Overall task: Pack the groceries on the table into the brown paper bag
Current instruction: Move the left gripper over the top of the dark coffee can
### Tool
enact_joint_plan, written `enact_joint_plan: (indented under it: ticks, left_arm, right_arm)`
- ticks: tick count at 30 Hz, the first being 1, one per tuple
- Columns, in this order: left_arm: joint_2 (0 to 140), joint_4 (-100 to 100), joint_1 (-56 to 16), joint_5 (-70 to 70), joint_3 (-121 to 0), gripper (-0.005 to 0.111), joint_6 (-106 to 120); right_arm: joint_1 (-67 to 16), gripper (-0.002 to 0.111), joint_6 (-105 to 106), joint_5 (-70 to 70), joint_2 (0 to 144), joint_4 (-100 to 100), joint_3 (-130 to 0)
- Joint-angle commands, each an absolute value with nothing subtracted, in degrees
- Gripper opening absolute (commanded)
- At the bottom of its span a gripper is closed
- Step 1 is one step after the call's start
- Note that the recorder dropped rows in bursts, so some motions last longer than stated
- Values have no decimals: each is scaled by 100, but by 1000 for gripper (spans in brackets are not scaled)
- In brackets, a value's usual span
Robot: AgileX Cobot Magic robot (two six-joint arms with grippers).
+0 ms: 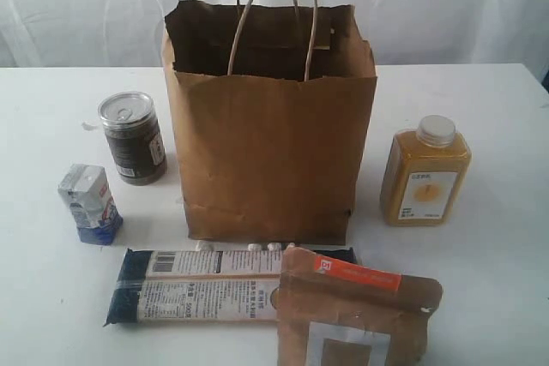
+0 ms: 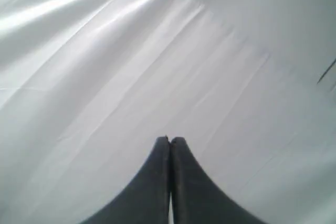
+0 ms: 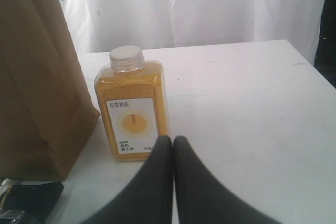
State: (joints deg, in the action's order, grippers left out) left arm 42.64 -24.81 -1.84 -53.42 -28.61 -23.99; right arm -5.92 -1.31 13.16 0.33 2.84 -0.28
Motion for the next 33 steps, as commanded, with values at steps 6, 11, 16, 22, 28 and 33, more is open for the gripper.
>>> enact_joint_plan:
  ticks: [6, 11, 16, 22, 28, 33]
  left_arm:
    - [4416, -1269, -128, 2254, -2893, 0, 2037]
    - [4166, -2703, -128, 3859, -4193, 0, 1928]
    - [4829, -2632, -128, 4134, -5241, 10, 1939]
    - [6088, -2732, -128, 3867, -5545, 88, 1863]
    - [6774, -3079, -128, 3467, -5612, 91, 2344]
    - [7457, -3079, -140, 3689, -6214, 91, 2419]
  right_arm:
    - [-563, 0, -157, 1272, 0, 301, 0]
    - [-563, 0, -157, 1272, 0, 301, 0]
    - [-563, 0, -157, 1272, 0, 301, 0]
    - [-563, 0, -157, 1272, 0, 301, 0]
    - [-563, 0, -157, 1272, 0, 301, 0]
    - [-563, 0, -157, 1272, 0, 311, 0]
